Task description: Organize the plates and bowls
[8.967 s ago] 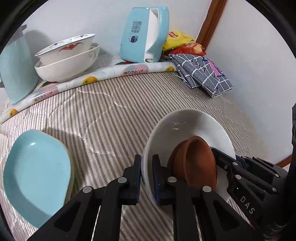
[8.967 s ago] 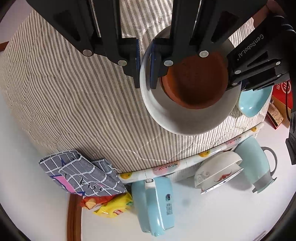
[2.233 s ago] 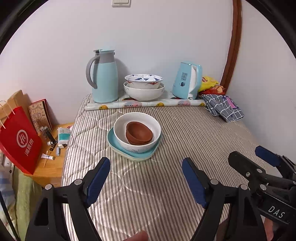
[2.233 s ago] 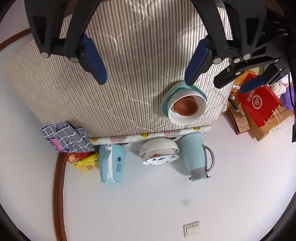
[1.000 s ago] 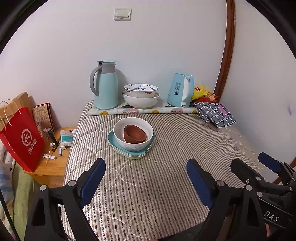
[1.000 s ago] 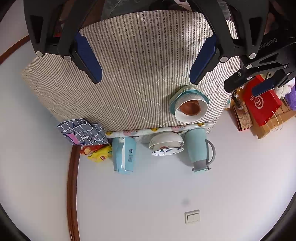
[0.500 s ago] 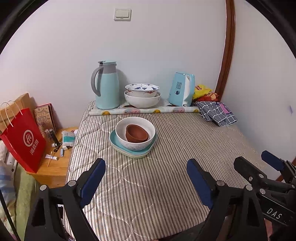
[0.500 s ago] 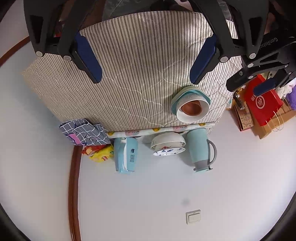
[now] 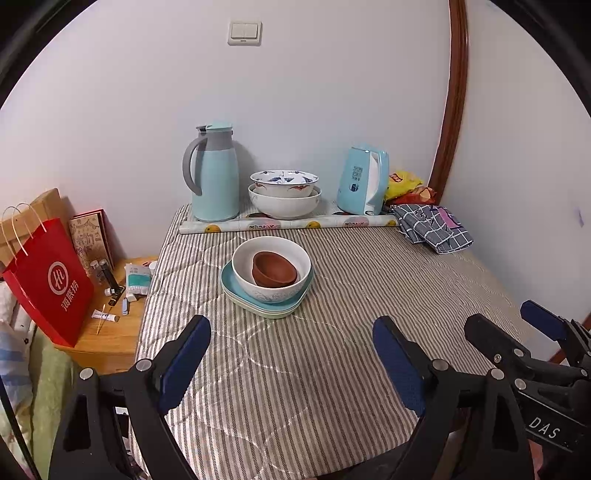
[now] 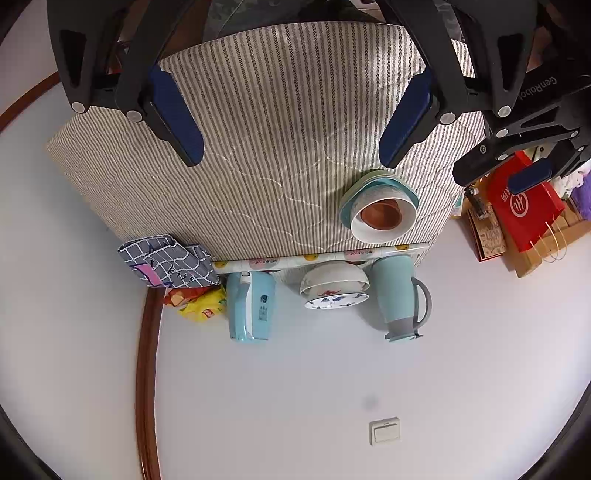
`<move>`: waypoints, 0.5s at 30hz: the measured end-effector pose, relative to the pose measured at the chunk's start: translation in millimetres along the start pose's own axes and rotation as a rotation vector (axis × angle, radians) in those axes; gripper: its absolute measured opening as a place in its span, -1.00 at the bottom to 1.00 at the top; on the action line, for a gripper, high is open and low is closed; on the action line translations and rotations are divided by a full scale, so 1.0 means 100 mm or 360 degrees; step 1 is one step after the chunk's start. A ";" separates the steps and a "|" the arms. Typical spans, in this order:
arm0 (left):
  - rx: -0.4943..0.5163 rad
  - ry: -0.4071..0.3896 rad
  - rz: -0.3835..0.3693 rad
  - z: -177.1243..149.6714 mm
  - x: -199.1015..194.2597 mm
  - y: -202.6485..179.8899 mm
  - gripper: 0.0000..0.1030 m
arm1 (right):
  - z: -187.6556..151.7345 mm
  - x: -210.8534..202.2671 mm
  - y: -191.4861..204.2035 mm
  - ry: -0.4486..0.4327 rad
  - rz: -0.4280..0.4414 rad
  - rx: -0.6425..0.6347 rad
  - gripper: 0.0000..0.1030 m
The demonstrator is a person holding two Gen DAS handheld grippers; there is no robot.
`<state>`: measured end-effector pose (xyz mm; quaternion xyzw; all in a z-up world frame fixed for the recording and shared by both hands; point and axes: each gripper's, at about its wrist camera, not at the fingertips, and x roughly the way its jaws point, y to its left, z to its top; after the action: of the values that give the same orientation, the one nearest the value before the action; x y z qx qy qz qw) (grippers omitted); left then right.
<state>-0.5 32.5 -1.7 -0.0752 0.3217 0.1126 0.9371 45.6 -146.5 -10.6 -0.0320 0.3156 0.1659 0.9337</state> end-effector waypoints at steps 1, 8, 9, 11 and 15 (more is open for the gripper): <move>0.0002 0.0000 0.0003 0.00 0.00 0.00 0.73 | 0.00 0.00 0.00 0.0001 -0.0001 -0.0001 0.85; -0.0002 0.0000 0.0004 0.00 0.00 0.01 0.73 | 0.00 0.00 0.00 0.0004 -0.0002 -0.0009 0.85; -0.0003 0.0000 0.0005 0.00 0.00 0.01 0.73 | 0.00 0.00 0.00 0.0002 -0.0003 -0.0007 0.85; -0.0006 0.0001 0.0006 0.00 0.00 0.02 0.73 | 0.00 -0.01 0.00 0.0000 -0.0001 -0.0004 0.85; 0.0002 0.0000 0.0017 -0.01 0.00 0.01 0.73 | 0.00 -0.01 0.00 -0.0003 -0.0002 -0.0012 0.85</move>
<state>-1.0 33.4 -2.9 -0.0729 0.3222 0.1172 0.9365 44.8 -146.5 -9.4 -0.0354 0.3142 0.1665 0.9340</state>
